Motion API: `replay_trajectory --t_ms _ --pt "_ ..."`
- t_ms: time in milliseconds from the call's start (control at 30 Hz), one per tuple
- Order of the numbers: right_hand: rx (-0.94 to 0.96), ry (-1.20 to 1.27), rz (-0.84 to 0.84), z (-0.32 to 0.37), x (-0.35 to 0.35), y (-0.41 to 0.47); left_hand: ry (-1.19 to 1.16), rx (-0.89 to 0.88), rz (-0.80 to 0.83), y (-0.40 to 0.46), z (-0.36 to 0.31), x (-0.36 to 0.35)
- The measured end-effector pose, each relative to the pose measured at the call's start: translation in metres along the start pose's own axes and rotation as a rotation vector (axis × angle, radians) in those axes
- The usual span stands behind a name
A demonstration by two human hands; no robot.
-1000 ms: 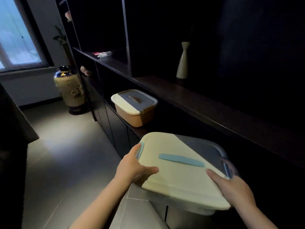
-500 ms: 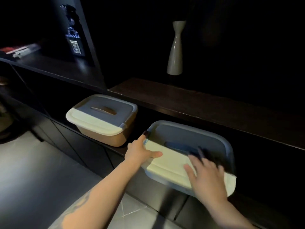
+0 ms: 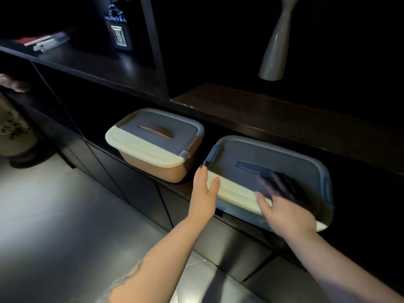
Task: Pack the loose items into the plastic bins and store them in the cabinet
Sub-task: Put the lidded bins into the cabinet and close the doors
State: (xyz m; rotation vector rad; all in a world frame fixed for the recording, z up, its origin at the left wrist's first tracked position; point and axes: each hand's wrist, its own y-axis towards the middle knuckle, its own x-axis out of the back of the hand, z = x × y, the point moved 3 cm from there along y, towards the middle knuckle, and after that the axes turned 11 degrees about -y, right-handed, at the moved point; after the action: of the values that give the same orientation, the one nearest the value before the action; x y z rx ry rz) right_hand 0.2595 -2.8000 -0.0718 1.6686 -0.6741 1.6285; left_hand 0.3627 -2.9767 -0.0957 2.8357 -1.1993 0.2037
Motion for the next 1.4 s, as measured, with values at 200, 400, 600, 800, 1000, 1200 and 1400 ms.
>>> replay_trajectory --t_ms 200,400,600,800,1000,1200,1400 --pt "-0.149 0.012 -0.273 0.012 0.012 -0.030 0.038 0.000 0.178 -0.028 0.037 0.053" --pt "0.381 0.211 -0.320 0.181 -0.034 -0.059 0.089 0.309 0.009 -0.012 0.123 0.146" --pt "0.178 0.226 0.201 0.301 -0.123 0.010 0.062 0.311 0.311 0.061 0.158 0.203" --pt "-0.078 0.005 0.304 0.323 -0.149 0.033 -0.065 0.389 0.487 0.096 0.182 0.221" --pt "-0.167 -0.054 0.204 0.340 -0.150 0.032 -0.157 0.430 0.575 0.096 0.192 0.218" --pt "-0.184 0.038 0.103 0.357 -0.147 -0.013 -0.225 0.435 0.559 0.051 0.196 0.241" --pt "-0.171 0.083 0.107 0.364 -0.135 -0.088 -0.095 0.283 0.578 -0.016 0.196 0.274"
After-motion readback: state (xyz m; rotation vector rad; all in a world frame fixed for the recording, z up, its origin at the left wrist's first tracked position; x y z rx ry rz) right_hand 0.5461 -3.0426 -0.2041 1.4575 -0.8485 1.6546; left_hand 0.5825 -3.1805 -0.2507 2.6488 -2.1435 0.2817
